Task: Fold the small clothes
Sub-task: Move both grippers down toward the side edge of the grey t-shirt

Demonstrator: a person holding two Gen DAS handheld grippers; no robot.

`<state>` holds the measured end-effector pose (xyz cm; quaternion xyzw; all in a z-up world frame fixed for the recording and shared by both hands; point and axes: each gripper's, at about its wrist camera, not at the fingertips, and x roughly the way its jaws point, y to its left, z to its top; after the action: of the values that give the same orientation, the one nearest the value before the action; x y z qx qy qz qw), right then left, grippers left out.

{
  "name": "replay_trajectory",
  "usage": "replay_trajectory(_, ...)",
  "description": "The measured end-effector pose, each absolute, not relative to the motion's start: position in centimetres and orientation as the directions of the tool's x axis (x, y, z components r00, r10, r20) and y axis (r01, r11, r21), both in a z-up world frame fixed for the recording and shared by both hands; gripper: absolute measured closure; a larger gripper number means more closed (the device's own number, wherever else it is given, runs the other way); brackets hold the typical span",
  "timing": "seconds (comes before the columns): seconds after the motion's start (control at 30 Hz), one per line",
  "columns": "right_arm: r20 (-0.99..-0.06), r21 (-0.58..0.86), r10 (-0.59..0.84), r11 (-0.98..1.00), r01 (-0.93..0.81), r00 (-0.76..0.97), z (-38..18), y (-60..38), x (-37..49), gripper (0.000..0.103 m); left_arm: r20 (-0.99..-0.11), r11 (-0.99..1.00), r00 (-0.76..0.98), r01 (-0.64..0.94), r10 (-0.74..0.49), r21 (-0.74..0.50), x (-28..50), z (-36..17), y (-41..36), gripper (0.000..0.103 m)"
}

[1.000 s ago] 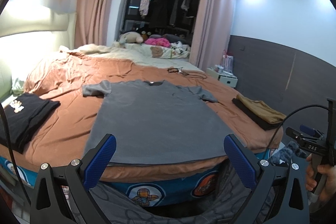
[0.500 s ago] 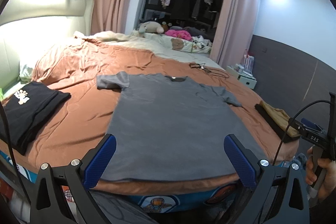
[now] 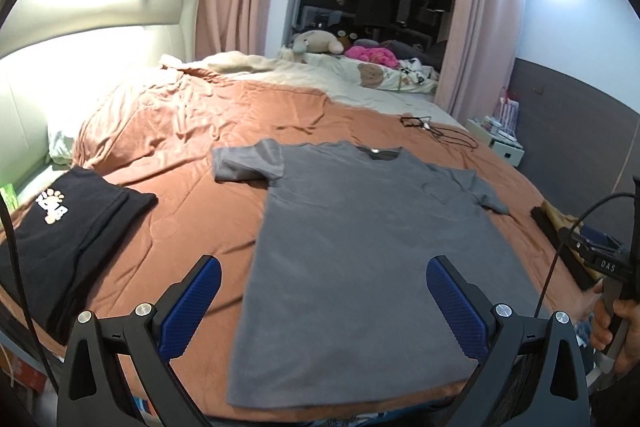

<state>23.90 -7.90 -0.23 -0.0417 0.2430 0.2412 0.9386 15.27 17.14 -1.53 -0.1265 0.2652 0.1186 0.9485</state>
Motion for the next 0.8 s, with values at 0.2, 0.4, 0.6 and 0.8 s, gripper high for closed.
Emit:
replay_trajectory(0.2,-0.503,0.043,0.473,0.85,-0.526,0.724,0.9,-6.6,26.9,0.0,-0.551,0.925,0.817,-0.324,0.17,-0.196,17.5,-1.4,19.2,0.0)
replay_trajectory(0.4,-0.52,0.037,0.509,0.816,-0.577,0.686,1.7,-5.0,29.6,0.0,-0.575,0.895,0.799,-0.374,0.178,-0.243,19.6,-1.7,22.4,0.0)
replay_trajectory(0.6,-0.54,0.014,0.544,0.769,-0.639,0.642,2.3,-2.7,32.4,0.0,-0.598,0.852,0.774,-0.445,0.209,-0.278,21.0,-2.1,26.3,0.0)
replay_trajectory(0.8,-0.564,-0.004,0.576,0.715,-0.699,0.592,2.7,0.5,35.2,0.0,-0.62,0.808,0.761,-0.48,0.191,-0.34,22.5,-2.8,31.0,0.0)
